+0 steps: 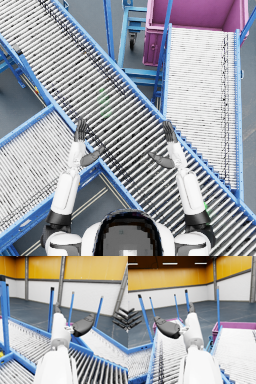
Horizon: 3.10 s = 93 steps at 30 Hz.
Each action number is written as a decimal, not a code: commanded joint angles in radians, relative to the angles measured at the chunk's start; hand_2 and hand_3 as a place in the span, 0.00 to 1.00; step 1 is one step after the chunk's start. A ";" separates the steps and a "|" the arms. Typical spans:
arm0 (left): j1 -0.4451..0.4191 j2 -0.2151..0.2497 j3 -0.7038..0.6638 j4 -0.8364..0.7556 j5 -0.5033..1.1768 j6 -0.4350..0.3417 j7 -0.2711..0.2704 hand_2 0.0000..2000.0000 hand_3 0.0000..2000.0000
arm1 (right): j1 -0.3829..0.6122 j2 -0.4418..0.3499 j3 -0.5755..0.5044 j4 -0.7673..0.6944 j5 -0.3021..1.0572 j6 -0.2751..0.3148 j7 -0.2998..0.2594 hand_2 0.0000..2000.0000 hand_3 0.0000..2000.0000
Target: Pick up the oil and place it on the left assembly line, put the cola on the right, and keep Sprite still
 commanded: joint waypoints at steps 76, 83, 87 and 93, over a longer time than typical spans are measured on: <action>0.187 0.138 -0.367 -0.009 0.574 -0.052 -0.052 0.00 0.00 | 0.102 -0.139 -0.372 0.053 0.575 -0.051 0.052 0.00 0.00; 0.188 0.140 -0.361 -0.014 0.574 -0.052 -0.052 0.00 0.00 | 0.097 -0.142 -0.374 0.051 0.575 -0.051 0.052 0.00 0.00; 0.176 0.144 -0.362 -0.011 0.574 -0.052 -0.052 0.00 0.00 | 0.099 -0.143 -0.371 0.053 0.575 -0.051 0.052 0.00 0.00; 0.203 0.140 -0.359 -0.012 0.574 -0.052 -0.052 0.00 0.00 | 0.097 -0.145 -0.365 0.046 0.575 -0.051 0.052 0.00 0.00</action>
